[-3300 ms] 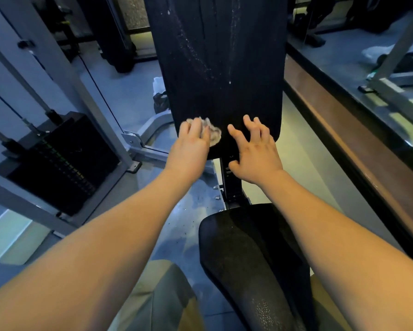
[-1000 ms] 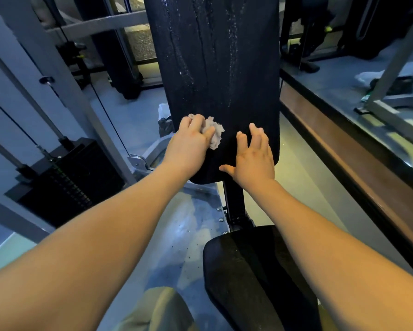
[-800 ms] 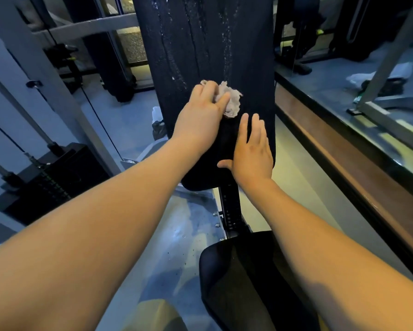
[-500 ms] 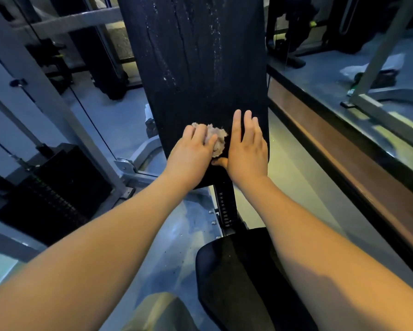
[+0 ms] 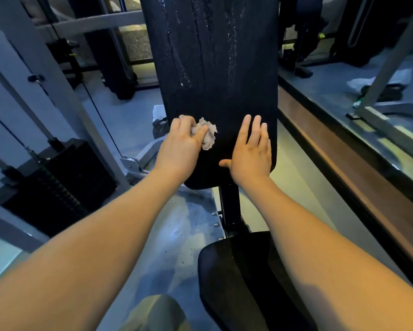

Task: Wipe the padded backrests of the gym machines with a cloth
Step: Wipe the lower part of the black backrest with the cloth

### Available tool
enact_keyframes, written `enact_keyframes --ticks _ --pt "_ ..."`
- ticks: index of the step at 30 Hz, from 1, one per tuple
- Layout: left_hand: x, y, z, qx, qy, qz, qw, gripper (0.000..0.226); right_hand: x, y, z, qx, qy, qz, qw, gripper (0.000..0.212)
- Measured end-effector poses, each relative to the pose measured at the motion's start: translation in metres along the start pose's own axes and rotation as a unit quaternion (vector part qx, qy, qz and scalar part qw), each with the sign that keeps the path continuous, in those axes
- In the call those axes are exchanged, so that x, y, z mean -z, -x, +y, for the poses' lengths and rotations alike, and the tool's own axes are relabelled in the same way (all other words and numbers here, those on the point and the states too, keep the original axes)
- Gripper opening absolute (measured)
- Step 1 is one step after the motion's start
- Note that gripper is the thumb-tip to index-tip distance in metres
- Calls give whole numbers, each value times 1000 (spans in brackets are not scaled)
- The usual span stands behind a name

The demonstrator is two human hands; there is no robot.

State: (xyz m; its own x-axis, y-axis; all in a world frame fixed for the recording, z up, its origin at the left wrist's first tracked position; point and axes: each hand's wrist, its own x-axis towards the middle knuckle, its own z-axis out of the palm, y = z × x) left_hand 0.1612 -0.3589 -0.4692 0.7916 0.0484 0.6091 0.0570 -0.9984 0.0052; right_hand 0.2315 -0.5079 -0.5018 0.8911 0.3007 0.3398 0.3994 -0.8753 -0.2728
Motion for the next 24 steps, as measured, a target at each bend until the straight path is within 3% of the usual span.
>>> enact_keyframes --ticks 5,10,14,18,20,24 --pt "48 -66 -21 82 -19 81 993 49 -2 4 -5 -9 -6 -2 1000 130" --pt "24 -35 -15 88 -1 49 995 52 -3 5 -6 -7 -2 -5 1000 128" --pt "7 1 -6 32 -6 15 999 52 11 4 -18 -26 -3 -33 999 132" --pt "33 -41 -20 89 25 56 994 42 11 -1 -28 -40 -38 -70 996 156" --pt "45 -66 -30 110 33 99 988 45 0 -1 -28 -41 -45 -53 997 156" --pt "31 -58 -30 102 38 96 989 53 -13 1 -24 -24 -33 -13 999 153"
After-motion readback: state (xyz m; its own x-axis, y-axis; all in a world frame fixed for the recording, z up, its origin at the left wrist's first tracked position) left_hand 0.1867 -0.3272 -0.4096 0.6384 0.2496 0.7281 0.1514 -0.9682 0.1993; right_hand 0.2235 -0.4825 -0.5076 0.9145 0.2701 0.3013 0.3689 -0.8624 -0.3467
